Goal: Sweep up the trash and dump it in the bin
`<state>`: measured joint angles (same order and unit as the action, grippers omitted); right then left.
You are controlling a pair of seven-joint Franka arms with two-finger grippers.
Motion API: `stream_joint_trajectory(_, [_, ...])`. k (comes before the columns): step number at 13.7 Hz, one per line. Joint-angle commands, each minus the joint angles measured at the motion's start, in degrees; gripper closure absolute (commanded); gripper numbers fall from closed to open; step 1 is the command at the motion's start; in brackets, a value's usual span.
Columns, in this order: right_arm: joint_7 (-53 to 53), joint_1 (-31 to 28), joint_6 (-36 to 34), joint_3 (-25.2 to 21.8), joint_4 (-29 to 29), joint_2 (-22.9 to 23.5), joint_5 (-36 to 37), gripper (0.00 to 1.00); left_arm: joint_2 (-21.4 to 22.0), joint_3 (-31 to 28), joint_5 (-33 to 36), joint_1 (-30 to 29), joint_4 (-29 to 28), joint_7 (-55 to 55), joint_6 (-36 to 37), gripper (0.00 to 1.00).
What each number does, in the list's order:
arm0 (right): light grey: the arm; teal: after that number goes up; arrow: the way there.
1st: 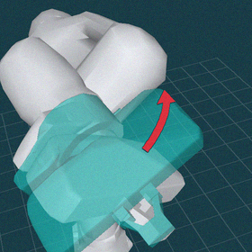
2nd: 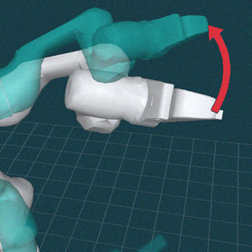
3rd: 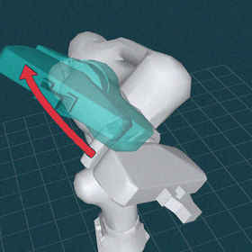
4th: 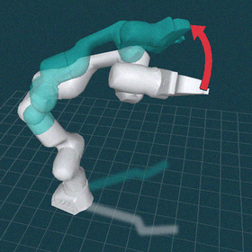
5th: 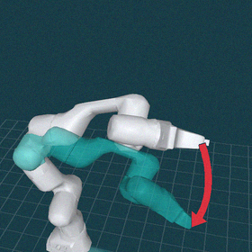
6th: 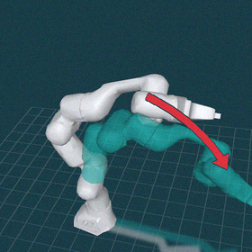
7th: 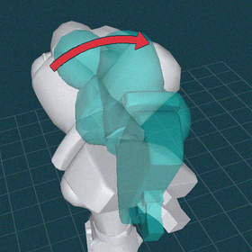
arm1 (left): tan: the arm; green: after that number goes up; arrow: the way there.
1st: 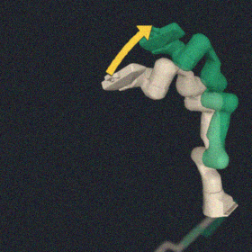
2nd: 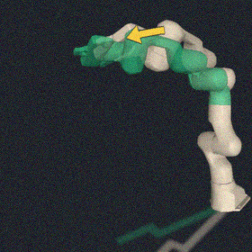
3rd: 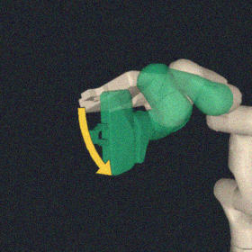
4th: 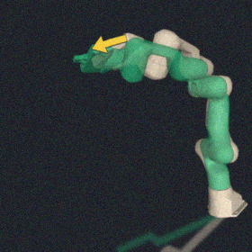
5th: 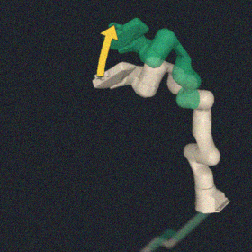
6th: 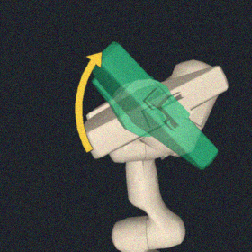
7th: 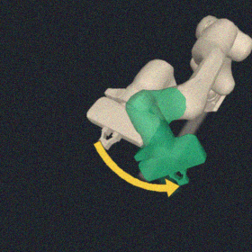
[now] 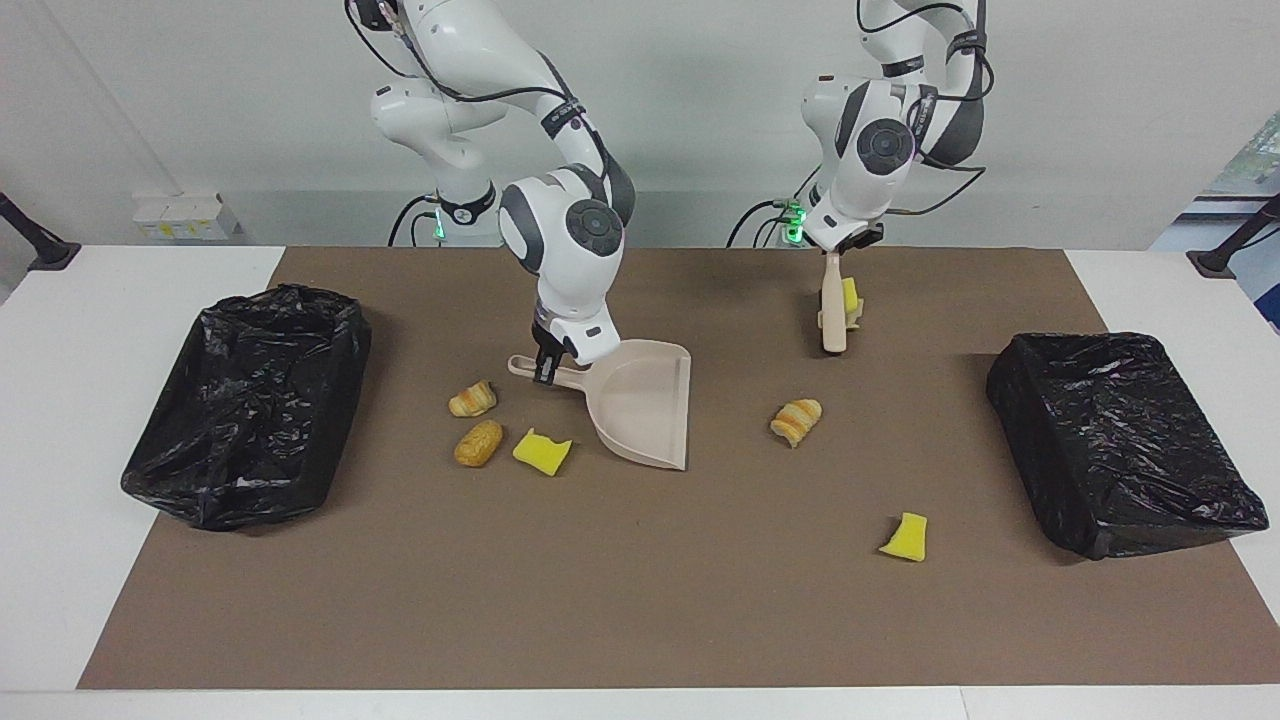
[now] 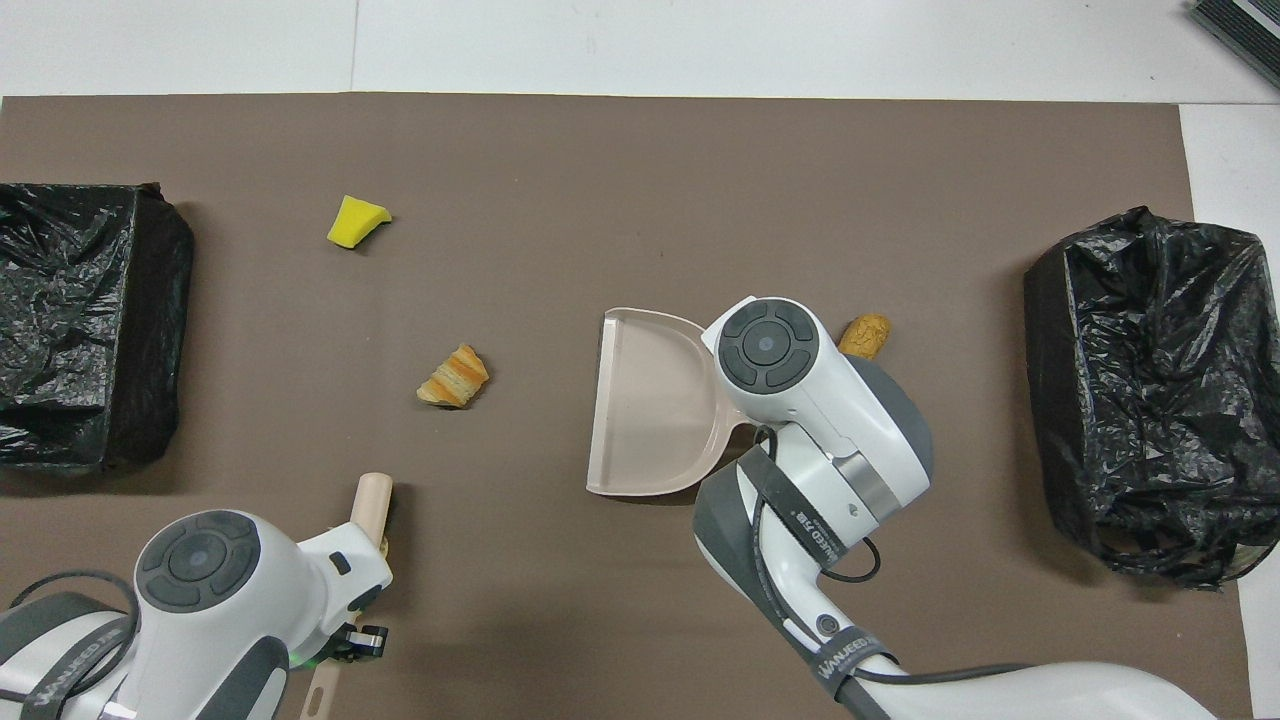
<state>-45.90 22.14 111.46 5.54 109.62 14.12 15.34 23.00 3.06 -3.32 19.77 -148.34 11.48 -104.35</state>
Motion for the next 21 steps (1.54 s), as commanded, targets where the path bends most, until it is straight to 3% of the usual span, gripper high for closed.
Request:
stream_joint_trajectory(1, [-1.6,-0.9,1.8,0.4,1.7,-1.2,0.3,1.0,-8.8,-0.2,-2.8,0.3,9.3,2.7,-3.7,1.0])
stream_joint_trajectory(3, [-1.5,-0.9,1.9,0.4,1.7,-1.2,0.3,1.0,-16.5,0.1,-2.8,0.4,20.1,7.0,-3.9,1.0])
stream_joint_trajectory(5, [-1.5,-1.0,1.9,0.4,1.7,-1.2,0.3,1.0,-21.1,0.3,-2.8,0.4,29.1,12.7,-3.8,1.0])
stream_joint_trajectory(9, [-1.4,-1.0,2.4,0.4,1.7,-1.0,0.3,1.0,-17.3,0.2,-3.0,-0.3,31.1,13.6,-1.4,1.0])
stream_joint_trajectory(13, [-1.1,-0.9,3.2,0.5,1.7,-1.0,0.3,1.0,-19.1,-0.4,-2.5,-5.0,32.1,5.7,-8.3,1.0])
stream_joint_trajectory(16, [-1.0,-0.7,3.5,0.5,1.7,-0.8,0.2,1.0,-30.3,-0.4,2.9,-9.6,39.9,-7.7,-10.8,1.0])
stream_joint_trajectory(19, [-1.0,-0.1,3.2,0.5,1.7,-0.8,0.3,1.0,-40.6,-0.3,12.8,-12.1,51.5,-9.7,-10.8,1.0])
stream_joint_trajectory(21, [-1.0,0.6,3.6,0.5,1.6,-0.6,0.4,1.0,-45.7,-0.3,14.1,-13.7,55.8,-11.4,-11.5,1.0])
